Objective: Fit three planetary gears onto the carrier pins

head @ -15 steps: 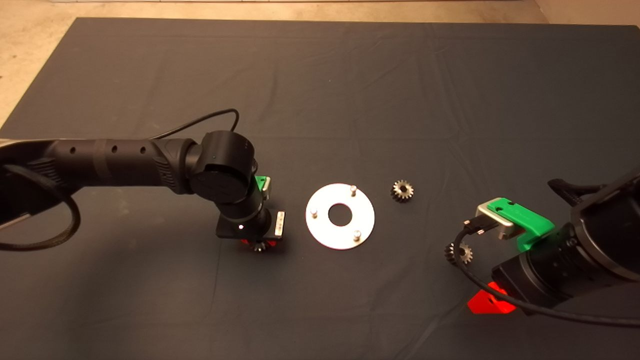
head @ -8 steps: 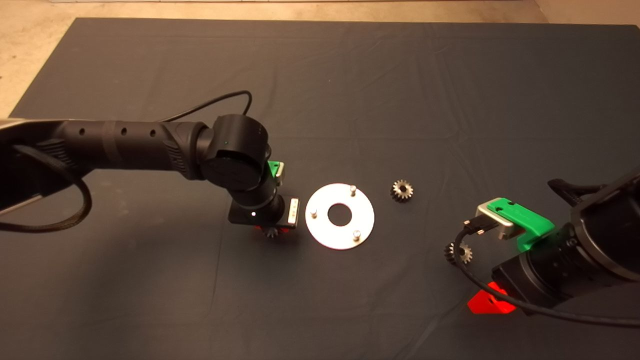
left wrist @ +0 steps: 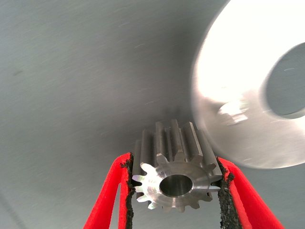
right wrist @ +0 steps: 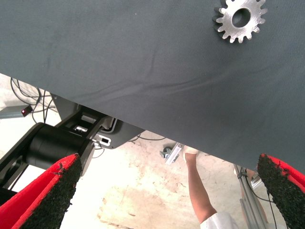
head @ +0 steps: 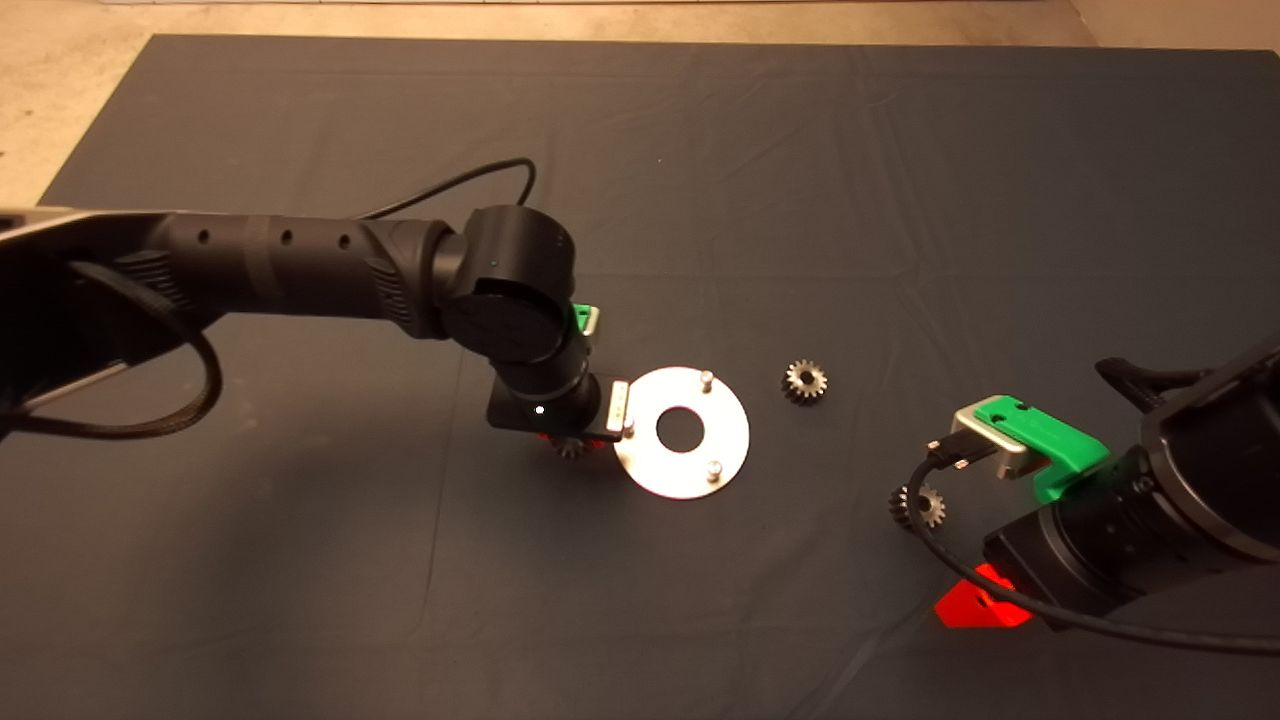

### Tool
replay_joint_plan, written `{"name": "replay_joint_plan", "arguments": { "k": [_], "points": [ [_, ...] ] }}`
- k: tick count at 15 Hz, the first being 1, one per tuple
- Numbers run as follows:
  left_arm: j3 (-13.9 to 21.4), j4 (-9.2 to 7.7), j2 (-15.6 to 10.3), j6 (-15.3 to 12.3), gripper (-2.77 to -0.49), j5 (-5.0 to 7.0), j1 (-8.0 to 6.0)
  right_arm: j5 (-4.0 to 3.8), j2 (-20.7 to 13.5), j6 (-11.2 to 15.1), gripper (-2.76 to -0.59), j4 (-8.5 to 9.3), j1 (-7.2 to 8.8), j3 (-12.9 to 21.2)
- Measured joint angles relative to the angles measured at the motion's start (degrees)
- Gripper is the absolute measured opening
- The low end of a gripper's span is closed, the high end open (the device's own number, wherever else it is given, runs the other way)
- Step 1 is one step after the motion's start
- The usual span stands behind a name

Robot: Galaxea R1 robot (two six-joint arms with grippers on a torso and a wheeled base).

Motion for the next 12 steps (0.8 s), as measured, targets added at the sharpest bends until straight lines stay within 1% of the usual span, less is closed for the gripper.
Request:
{"name": "replay_joint_plan", "arguments": {
  "k": [2, 5, 6, 9, 12],
  "points": [
    [-1.2, -0.02, 0.89, 0.17, -2.38, -0.02, -0.02, 0.02, 0.01, 0.0, -0.61, 0.0, 0.0, 0.0],
    [-2.39, -0.02, 1.26, 0.41, -2.38, 0.05, -0.16, 0.02, 0.0, 0.0, -0.61, 0.0, 0.0, 0.0],
    [-2.61, -0.06, 1.56, 0.43, -2.38, 0.04, -0.46, 0.01, 0.02, 0.0, -0.61, 0.0, 0.0, 0.0],
    [-3.69, -0.3, 2.72, 1.27, -2.38, 0.49, -1.36, 0.02, 0.0, 0.0, -0.61, 0.0, 0.0, 0.0],
    [-5.01, -0.64, 4.39, 1.68, -2.39, 0.07, -2.51, 0.02, 0.06, 0.0, -0.61, 0.0, 0.0, 0.0]
  ]
}}
